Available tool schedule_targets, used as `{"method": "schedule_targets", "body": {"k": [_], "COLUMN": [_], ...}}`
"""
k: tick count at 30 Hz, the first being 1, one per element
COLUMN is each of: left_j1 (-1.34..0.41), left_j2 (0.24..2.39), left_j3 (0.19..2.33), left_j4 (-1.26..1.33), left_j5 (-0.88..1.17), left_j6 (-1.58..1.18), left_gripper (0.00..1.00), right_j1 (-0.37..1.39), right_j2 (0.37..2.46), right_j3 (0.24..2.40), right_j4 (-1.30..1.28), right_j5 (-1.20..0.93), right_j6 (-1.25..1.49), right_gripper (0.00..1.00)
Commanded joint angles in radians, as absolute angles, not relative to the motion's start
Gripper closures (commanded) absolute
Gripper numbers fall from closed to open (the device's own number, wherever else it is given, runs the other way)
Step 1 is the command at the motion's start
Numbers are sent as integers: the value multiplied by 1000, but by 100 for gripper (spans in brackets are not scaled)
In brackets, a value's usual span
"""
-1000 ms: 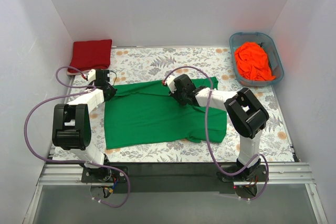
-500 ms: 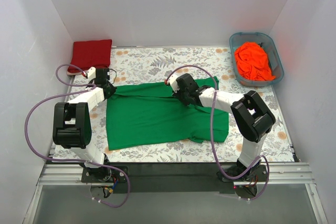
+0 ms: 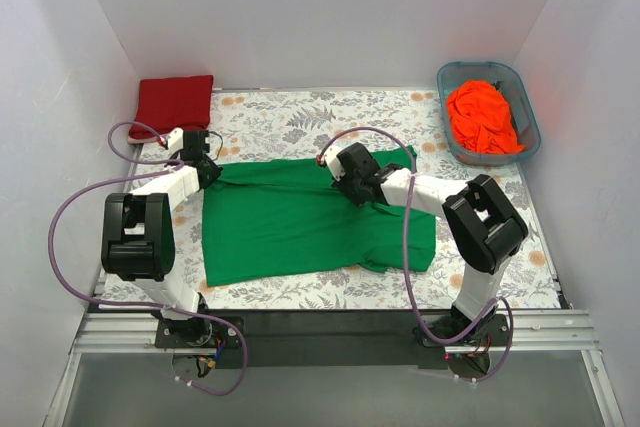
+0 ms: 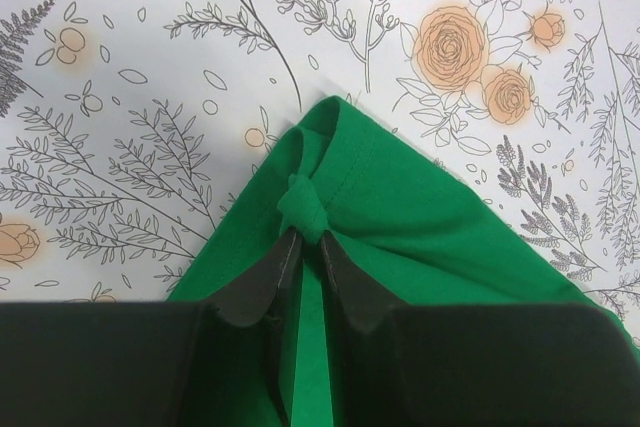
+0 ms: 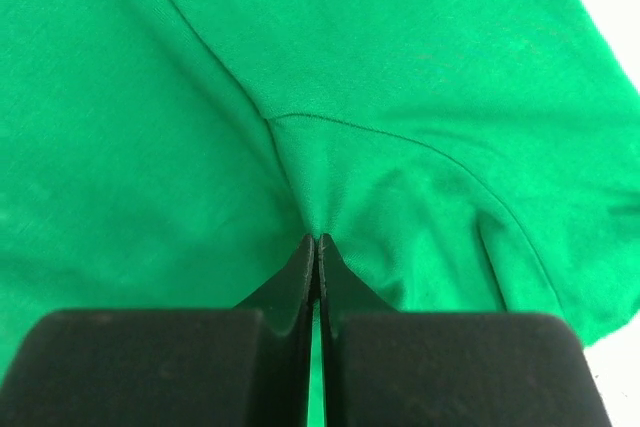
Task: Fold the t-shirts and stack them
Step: Fold the tshirt
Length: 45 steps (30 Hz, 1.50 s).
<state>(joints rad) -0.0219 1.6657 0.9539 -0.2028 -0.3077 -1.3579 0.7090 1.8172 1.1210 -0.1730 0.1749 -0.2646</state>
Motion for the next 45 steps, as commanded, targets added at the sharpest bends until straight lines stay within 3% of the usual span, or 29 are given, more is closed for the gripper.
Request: {"method": "schedule_targets", "body": {"k": [1, 14, 21, 25, 32, 40, 44, 45], "left_j1": [-20, -77, -40, -18, -8, -8, -6, -6], "left_j2": [1637, 1531, 1391, 1379, 1443, 1603, 1678, 1684], "left_j3": [994, 896, 784, 799, 839, 887, 955, 974], "left_j4": [-187, -184, -209, -251, -261, -156, -137, -135], "left_j5": [-354, -357, -347, -299, -293, -271, -305, -313], "left_j6": [-1316, -1345, -1570, -1666, -1792, -1732, -1654, -1602], "left_gripper": [88, 81, 47, 36, 41, 44, 67, 79], "right_j1": [709, 709, 709, 709, 709, 709, 709, 709], "right_j2": [1740, 1712, 1717, 1713, 1718, 1715, 1715, 1713], "right_j3": [1129, 1089, 1072, 1058, 1058, 1052, 1049, 1048], "right_j4": [-210, -239, -241, -239, -241, -233, -233, -233], "right_j5": [202, 229, 229, 229, 218, 219, 230, 233], "right_j6": [-247, -222, -222, -222, -222, -227, -230, -230], "right_gripper": [99, 99, 99, 99, 99, 99, 99, 99]}}
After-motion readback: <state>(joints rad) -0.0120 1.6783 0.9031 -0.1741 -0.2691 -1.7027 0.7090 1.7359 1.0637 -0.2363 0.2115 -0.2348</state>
